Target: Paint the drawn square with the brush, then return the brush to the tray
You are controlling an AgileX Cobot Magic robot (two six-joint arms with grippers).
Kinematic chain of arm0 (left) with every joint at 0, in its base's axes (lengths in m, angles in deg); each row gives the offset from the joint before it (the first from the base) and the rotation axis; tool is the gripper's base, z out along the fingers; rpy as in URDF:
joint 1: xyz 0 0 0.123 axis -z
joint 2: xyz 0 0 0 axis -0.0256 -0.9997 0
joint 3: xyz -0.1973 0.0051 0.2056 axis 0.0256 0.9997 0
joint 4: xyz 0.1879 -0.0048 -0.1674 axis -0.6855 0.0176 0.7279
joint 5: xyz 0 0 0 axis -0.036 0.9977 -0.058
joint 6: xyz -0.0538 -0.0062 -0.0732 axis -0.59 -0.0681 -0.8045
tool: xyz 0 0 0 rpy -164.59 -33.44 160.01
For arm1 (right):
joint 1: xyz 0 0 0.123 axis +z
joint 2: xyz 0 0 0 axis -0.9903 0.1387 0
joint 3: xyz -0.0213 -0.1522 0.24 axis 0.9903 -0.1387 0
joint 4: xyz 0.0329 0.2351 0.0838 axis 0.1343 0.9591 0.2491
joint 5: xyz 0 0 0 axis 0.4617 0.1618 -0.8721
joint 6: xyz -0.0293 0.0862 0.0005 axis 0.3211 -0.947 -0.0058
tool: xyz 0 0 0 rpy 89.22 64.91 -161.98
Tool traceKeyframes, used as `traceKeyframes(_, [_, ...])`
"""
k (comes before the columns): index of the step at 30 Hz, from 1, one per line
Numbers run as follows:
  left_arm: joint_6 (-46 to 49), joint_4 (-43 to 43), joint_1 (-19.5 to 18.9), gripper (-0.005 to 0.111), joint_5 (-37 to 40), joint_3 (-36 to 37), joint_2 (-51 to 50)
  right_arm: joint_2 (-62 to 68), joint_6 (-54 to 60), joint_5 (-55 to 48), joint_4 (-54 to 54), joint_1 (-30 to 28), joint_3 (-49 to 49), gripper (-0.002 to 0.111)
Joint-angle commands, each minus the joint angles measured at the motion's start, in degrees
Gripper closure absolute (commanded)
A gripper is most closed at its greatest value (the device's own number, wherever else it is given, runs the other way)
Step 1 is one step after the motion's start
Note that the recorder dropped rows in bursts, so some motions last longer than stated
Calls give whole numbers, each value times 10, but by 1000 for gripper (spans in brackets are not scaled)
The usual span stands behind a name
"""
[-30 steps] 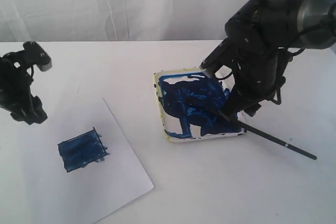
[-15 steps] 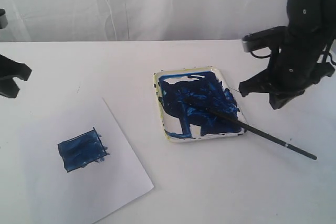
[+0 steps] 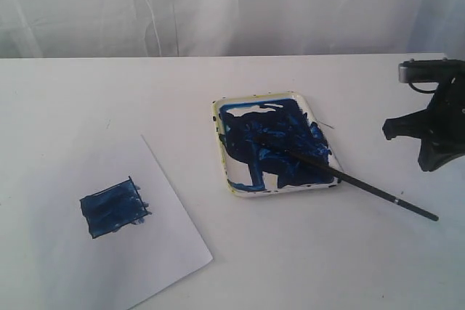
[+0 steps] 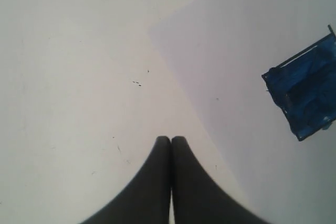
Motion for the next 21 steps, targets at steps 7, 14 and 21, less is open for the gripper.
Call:
traceKeyframes(7, [27, -6, 15, 107, 12, 5, 30, -88, 64, 36, 39, -8, -42, 108])
traceKeyframes(14, [-14, -63, 15, 107, 37, 6, 115, -188, 64, 35, 39, -8, -87, 108])
traceKeyframes(21, [-60, -90, 16, 107, 47, 19, 237, -312, 56, 26, 43, -8, -126, 108])
